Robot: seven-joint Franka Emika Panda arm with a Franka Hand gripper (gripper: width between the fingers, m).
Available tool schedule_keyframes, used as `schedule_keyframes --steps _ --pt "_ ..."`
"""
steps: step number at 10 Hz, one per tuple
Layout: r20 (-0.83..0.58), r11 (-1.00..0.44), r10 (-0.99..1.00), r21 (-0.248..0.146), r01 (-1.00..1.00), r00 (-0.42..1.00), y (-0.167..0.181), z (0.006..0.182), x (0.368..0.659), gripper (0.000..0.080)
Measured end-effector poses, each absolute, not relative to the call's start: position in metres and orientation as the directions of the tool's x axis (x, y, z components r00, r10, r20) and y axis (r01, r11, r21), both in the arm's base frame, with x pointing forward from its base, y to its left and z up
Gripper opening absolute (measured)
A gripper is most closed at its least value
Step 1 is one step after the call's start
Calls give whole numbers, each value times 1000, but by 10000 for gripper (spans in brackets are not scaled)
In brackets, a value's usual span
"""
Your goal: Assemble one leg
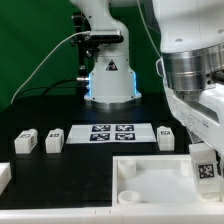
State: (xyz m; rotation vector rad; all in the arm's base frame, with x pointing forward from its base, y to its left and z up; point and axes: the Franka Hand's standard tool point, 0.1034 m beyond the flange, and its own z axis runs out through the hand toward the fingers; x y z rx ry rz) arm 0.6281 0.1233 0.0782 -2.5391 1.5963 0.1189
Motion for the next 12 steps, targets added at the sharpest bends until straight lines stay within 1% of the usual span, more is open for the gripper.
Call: schedule_keyframes --steps 1,2,5,6,7,8,9,10,11,12 --pt "-116 -554 -820 -85 -828 561 125 80 628 642" --pt "-107 -642 -753 -95 -761 649 123 78 628 648" --pt "-70 -843 -521 -118 -525 851 119 77 628 649" --pt "-44 -923 -364 -116 -367 930 115 77 628 649" --pt "-31 -952 -282 -111 -284 959 114 77 628 649" --pt "-38 -938 -327 -111 -329 944 115 77 628 521" --pt "-38 -937 -328 -111 -331 944 114 77 628 521" --pt "-45 -918 -379 -111 -382 924 115 76 628 383" --pt "-55 -878 -464 -106 -467 884 115 76 628 288" --pt "-65 -832 -542 -101 -546 838 115 76 628 288"
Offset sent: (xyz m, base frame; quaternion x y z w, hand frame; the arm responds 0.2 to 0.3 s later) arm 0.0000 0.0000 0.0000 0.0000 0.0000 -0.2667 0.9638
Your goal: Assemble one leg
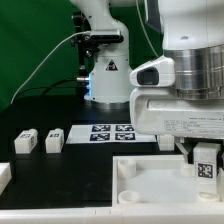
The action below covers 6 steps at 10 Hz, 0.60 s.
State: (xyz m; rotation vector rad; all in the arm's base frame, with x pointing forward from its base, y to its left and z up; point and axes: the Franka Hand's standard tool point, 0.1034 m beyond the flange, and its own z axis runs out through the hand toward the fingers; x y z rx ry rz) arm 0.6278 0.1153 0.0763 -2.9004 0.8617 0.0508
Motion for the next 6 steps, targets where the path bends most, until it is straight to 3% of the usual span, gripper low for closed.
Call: schedule_keyframes --steps 3,6 --pt "-102 -591 -797 -77 -803 596 116 75 628 289" --pt "-143 -110 -983 -53 -993 116 116 74 630 289"
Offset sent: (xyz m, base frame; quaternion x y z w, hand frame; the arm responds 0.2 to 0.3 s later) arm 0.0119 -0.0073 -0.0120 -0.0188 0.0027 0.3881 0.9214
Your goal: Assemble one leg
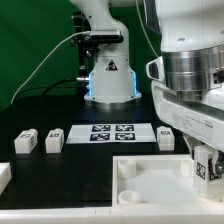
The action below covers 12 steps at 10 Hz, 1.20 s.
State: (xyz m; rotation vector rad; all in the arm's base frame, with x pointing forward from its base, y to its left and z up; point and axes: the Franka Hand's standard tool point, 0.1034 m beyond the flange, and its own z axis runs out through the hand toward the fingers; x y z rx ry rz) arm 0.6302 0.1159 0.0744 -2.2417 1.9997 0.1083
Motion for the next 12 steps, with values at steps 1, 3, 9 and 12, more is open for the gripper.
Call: schedule_keyframes --steps 1,3,9,12 --pt "-161 49 -986 -48 -998 -40 116 74 630 291" --pt "-169 109 -980 -41 -993 -101 114 72 631 368" --pt "-89 -522 -840 -134 -842 535 116 72 632 648" --pt "-48 -728 -671 -151 -669 740 113 72 632 649"
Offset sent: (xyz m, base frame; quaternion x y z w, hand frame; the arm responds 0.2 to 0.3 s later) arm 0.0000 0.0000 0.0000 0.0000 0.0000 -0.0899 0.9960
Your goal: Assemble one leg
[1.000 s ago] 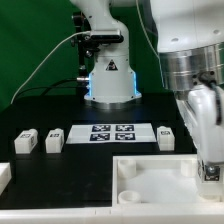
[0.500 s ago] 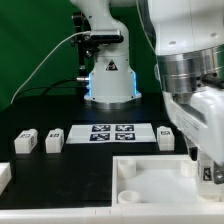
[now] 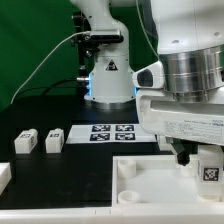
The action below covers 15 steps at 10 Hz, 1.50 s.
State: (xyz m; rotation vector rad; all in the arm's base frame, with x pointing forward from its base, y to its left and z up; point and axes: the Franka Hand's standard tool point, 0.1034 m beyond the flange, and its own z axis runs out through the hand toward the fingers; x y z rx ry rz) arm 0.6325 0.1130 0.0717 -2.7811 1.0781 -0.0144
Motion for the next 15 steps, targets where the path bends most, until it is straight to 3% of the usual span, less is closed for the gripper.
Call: schedule_keyframes --steps 1,2,3,5,7,10,11,13,14,15 --pt "-34 -787 -602 -147 -600 798 113 72 632 649" --pt "-11 -922 -376 -99 -375 927 114 71 627 649" --pt "-11 -961 -267 -79 -267 964 114 71 626 649" --pt "-7 -955 -285 -84 -284 959 113 71 627 636" --pt "-19 -906 -415 -84 -415 910 114 71 627 287" --pt "-51 -728 -680 -79 -681 732 115 71 627 291" --pt "-69 -627 -774 -56 -777 630 117 69 630 291" --pt "-80 -305 -949 -16 -952 305 119 70 632 291" --pt "-83 -50 -995 -2 -999 50 119 69 632 291" --pt "-91 61 -994 1 -998 -61 118 69 632 291"
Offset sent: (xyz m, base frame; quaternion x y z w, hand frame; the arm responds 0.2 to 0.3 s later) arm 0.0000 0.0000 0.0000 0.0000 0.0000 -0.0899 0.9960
